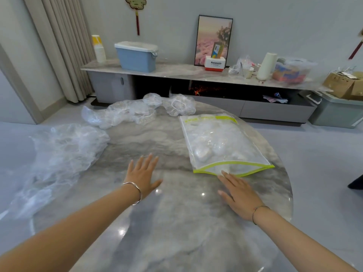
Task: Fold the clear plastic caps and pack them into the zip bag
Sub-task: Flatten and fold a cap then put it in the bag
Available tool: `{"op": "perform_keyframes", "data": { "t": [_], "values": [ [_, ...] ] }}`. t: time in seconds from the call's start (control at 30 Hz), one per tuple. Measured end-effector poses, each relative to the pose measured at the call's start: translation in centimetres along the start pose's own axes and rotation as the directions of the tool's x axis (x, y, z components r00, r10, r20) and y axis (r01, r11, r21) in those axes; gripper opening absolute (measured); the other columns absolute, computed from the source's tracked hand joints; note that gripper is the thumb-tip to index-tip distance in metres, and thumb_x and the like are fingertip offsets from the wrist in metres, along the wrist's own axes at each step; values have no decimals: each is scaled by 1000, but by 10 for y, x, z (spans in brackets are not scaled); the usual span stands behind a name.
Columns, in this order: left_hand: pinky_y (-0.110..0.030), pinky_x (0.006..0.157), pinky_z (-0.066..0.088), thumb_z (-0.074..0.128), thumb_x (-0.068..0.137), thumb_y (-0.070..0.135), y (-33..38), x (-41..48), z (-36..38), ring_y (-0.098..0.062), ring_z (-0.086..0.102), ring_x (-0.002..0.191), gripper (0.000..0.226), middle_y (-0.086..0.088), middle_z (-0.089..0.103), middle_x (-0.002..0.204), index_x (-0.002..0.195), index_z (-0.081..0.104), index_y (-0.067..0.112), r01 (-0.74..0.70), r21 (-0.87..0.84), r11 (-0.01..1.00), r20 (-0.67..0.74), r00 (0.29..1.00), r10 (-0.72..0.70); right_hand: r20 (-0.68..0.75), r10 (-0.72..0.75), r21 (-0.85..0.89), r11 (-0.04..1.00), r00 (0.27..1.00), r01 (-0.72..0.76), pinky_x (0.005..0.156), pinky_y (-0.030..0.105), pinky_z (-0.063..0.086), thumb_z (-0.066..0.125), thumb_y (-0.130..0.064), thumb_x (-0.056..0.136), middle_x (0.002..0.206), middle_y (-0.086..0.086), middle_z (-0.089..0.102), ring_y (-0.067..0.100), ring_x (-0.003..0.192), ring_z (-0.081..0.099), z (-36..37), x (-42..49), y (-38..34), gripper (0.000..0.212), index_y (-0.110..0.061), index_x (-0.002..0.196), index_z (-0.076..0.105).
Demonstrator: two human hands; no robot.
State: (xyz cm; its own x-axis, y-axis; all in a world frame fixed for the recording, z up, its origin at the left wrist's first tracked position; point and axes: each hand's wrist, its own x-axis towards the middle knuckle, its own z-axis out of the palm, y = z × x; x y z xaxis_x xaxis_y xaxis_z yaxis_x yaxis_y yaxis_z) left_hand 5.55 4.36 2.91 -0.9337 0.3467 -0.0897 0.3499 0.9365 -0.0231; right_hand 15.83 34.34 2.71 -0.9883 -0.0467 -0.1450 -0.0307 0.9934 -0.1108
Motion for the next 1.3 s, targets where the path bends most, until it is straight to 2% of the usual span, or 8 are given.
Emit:
{"op": "perform_keyframes", "data": {
  "t": [0.33, 0.6, 0.7, 0.77, 0.93, 1.07, 1.17, 1.3],
  "values": [
    [-58, 112, 5, 17, 86, 73, -154, -74, 27, -40, -11, 142, 76, -2, -21, 156, 145, -15, 39, 612, -92, 785, 157, 788, -596, -30, -162, 67, 984, 986, 164, 112, 19, -1, -19, -88, 56, 158, -14, 4, 7, 145, 5, -8, 3, -80, 116, -30, 149, 19],
    [-47, 116, -3, 9, 78, 76, -101, -84, 37, -30, -7, 145, 81, -1, -8, 158, 149, 0, 38, 273, -214, 938, 198, 952, -232, -51, -219, 136, 965, 974, 224, 111, 17, 0, 3, -68, 76, 157, -13, 12, 6, 143, 10, -8, 0, -118, 84, -30, 148, 23],
    [-42, 117, -3, -10, 47, 93, -55, -88, 34, -25, -5, 145, 119, 1, -6, 158, 149, 5, 35, 45, -300, 953, 222, 975, 24, -15, -244, 163, 956, 970, 243, 111, 16, 0, 0, -81, 72, 157, -12, 13, 7, 144, 9, -6, -1, -124, 94, -31, 148, 23],
    [-38, 118, 4, 8, 64, 89, -26, -94, 27, -21, -1, 145, 103, 3, -1, 158, 149, 11, 31, -79, -400, 913, 196, 966, 169, -5, -265, 169, 950, 964, 262, 113, 18, 1, -5, -88, 66, 156, -14, 13, 5, 143, 9, -3, -2, -124, 103, -32, 148, 23],
    [-19, 104, 35, 45, 92, 23, 9, -109, -9, -1, 45, 121, 39, 11, 48, 134, 130, 50, 25, -379, -741, 554, -200, 913, 357, 4, -346, 217, 916, 938, 337, 116, 21, 2, 53, -47, 91, 152, -22, 8, 3, 144, 4, -3, -12, -125, 68, -37, 146, 15],
    [-21, 94, 40, 36, 92, 35, -19, -103, -14, -4, 51, 108, 37, 10, 58, 118, 120, 58, 26, -476, -516, 712, -457, 856, 241, 8, -386, 158, 911, 923, 380, 114, 20, -7, 58, -60, 80, 154, -21, 1, 2, 143, -4, 2, -15, -124, 85, -40, 147, 10],
    [-32, 116, 16, 5, 87, 68, -40, -93, 2, -16, 28, 138, 72, 7, 36, 148, 140, 39, 34, -358, -341, 869, -273, 922, 273, 50, -397, 131, 912, 916, 388, 112, 20, -12, 40, -77, 73, 156, -19, -1, 5, 145, -5, 13, -15, -127, 87, -41, 148, 13],
    [-33, 115, -9, -25, 62, 80, -44, -92, 27, -14, -6, 145, 97, 13, 2, 157, 144, 17, 48, -269, -311, 911, 56, 952, 301, 115, -452, 54, 892, 885, 449, 109, 21, -18, 22, -82, 75, 158, -16, -3, -3, 138, -13, 28, -17, -130, 83, -42, 148, 16]
  ]
}}
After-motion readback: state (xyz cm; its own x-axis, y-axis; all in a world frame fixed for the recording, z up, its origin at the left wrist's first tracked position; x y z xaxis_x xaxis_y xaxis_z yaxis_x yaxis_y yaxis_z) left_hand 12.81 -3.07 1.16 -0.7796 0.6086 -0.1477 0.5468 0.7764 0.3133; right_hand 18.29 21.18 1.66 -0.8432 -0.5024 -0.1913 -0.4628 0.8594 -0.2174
